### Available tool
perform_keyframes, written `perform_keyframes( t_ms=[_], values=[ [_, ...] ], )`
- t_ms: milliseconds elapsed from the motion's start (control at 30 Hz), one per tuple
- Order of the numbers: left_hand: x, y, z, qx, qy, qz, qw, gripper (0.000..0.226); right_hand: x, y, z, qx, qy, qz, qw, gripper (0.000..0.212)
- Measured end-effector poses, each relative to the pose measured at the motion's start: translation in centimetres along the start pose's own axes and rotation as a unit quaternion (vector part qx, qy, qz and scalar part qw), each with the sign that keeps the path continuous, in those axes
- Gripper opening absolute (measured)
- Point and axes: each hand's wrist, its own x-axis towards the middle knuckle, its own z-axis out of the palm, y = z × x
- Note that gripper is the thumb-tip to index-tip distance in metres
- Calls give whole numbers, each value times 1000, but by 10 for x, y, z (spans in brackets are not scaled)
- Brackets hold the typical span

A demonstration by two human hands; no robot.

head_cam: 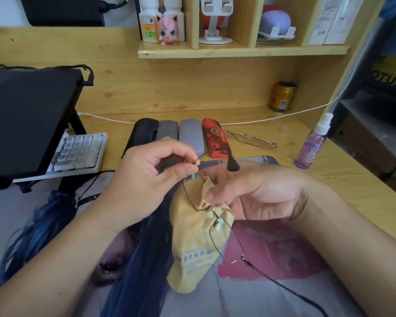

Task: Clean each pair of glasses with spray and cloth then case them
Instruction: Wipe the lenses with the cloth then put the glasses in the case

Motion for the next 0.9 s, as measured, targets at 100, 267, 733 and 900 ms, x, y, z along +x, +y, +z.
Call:
perform_keyframes(
  t_ms=[100, 267, 733, 900],
  values=[
    [-1, -1, 1, 5, -2, 14, 1000, 4, -3, -1, 0, -2, 8, 3, 1000, 22],
    [-2, 0, 2, -1, -5, 24, 1000, 4, 0, 4, 0, -41, 34, 6, 999, 17],
    [-1, -3, 11, 1, 24, -17, 1000, 11, 16, 13, 10, -104, 181, -73, 975, 16],
    [0, -6, 13, 12, 38, -18, 999, 12, 18, 13, 9, -61, 217, -140, 964, 17]
  ],
)
